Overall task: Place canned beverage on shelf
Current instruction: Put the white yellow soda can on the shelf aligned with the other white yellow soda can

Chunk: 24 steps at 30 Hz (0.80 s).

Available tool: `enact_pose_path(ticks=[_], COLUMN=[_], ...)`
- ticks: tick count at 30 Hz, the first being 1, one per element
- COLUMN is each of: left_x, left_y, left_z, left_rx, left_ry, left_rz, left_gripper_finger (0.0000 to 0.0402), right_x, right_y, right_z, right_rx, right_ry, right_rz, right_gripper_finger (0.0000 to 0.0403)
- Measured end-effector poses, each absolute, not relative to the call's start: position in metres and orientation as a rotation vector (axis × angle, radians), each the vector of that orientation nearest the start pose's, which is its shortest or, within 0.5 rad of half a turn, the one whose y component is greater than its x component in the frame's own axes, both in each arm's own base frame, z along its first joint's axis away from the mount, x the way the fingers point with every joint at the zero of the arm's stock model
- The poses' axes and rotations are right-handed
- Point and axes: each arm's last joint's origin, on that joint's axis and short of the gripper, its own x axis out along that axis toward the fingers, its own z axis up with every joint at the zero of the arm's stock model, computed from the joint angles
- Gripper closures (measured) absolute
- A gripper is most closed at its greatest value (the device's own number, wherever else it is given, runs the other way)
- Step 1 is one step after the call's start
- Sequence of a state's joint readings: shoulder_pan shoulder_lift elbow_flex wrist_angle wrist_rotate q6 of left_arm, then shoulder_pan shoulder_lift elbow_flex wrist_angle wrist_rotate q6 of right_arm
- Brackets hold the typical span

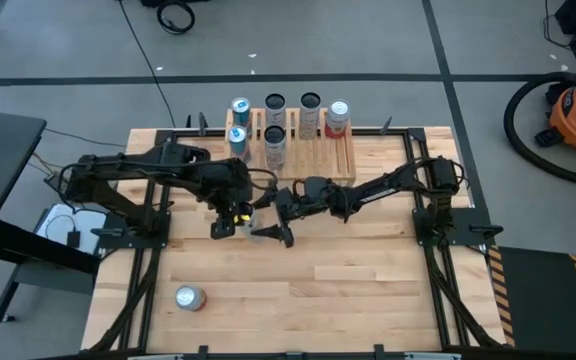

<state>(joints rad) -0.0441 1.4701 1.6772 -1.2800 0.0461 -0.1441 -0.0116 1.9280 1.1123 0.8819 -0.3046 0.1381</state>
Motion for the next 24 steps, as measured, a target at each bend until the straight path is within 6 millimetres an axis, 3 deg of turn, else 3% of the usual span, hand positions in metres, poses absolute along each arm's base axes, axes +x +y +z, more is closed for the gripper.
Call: enact_pose_path(ticks=[10, 13, 18, 24], left_x=[0.2726, 0.2727, 0.2726, 0.2711], left_y=[-0.0132, -0.0131, -0.013, -0.0094], left_z=[0.3916, 0.3917, 0.3916, 0.3925], left_rx=[-0.108, -0.107, -0.106, -0.094], left_ry=[1.029, 1.028, 1.03, 1.029], left_rz=[-0.019, -0.016, -0.021, -0.018], left_gripper_finger=[0.0147, 0.0147, 0.0142, 0.0131], right_x=[0.4202, 0.4201, 0.4201, 0.4202], right_y=[0.0131, 0.0124, 0.0125, 0.0122], right_z=[0.2155, 0.2154, 0.2147, 0.2148], right_rx=[0.113, 0.105, 0.092, 0.094], right_ry=[-0.028, -0.027, -0.022, -0.023], right_rz=[0.275, 0.285, 0.29, 0.28], right_gripper_finger=[0.0057, 0.0078, 0.0148, 0.0148])
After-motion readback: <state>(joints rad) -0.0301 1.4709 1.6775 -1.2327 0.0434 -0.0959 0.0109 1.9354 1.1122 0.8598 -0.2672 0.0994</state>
